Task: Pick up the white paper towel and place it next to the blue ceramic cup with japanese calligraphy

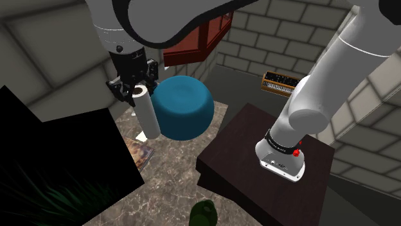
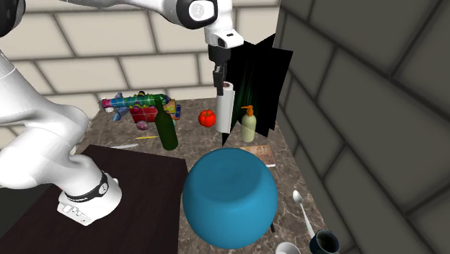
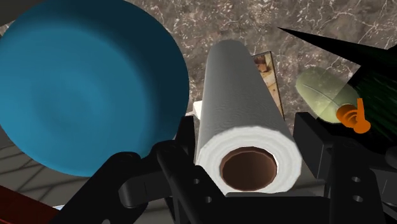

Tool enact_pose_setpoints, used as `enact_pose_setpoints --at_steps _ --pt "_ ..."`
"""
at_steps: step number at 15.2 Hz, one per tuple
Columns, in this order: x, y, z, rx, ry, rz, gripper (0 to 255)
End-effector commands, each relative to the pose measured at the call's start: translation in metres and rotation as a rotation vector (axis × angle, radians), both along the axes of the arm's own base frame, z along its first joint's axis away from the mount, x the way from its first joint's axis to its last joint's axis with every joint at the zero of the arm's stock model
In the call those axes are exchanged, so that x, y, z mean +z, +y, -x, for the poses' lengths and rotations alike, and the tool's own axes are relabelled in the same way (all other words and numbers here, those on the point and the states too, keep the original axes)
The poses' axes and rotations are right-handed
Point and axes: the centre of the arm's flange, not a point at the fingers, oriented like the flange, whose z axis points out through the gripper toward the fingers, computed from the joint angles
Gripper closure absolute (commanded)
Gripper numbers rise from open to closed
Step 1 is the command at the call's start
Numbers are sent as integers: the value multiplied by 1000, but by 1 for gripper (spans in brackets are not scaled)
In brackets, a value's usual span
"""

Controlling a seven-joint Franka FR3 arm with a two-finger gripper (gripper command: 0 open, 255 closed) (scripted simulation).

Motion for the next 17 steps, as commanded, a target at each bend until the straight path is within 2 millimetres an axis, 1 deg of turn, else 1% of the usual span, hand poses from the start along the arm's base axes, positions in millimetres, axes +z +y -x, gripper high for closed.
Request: enact_pose_setpoints --at_steps 1,3,17 --pt "10 0 0 0 0 0 255" --pt "20 0 0 0 0 0 255" --pt "20 -110 -148 0 0 0 255"
